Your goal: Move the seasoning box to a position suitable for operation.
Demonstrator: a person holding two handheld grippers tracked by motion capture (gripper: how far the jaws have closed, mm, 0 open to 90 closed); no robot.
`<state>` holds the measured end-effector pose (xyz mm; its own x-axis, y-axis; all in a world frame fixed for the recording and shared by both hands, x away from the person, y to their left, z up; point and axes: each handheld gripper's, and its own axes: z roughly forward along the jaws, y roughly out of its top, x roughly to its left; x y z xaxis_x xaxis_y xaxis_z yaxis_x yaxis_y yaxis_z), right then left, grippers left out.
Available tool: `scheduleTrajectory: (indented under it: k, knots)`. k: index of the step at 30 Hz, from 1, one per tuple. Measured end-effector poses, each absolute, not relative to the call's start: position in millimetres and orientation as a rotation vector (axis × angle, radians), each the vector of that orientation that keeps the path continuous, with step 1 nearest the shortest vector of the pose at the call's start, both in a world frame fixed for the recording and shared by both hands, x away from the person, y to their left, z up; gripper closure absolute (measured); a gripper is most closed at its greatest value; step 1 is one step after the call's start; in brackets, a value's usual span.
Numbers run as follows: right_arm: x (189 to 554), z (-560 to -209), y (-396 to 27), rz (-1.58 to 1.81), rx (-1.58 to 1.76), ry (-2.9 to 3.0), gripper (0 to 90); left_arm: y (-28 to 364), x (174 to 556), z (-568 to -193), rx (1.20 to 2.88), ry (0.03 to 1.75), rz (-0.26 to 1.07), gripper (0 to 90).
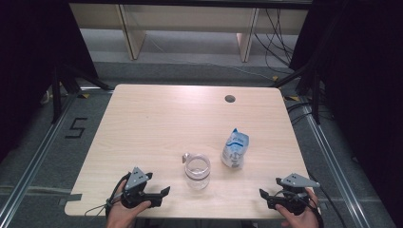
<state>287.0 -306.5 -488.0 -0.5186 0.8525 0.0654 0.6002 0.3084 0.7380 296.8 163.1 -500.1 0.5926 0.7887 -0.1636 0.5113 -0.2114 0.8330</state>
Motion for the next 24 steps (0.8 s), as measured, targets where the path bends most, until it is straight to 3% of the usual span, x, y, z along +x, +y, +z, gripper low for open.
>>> scheduleTrajectory:
  k: [19, 24]
  knots:
    - [287.5, -487.8, -306.7, 1.065, 1.309, 2.237, 22.3, 165.7, 309.1, -484.4, 1.864, 1.057, 0.341, 22.2]
    - [287.0, -487.9, -305.5, 1.072, 1.301, 2.234, 22.4, 159.9, 319.2, -471.4, 1.876, 1.015, 0.348, 31.5]
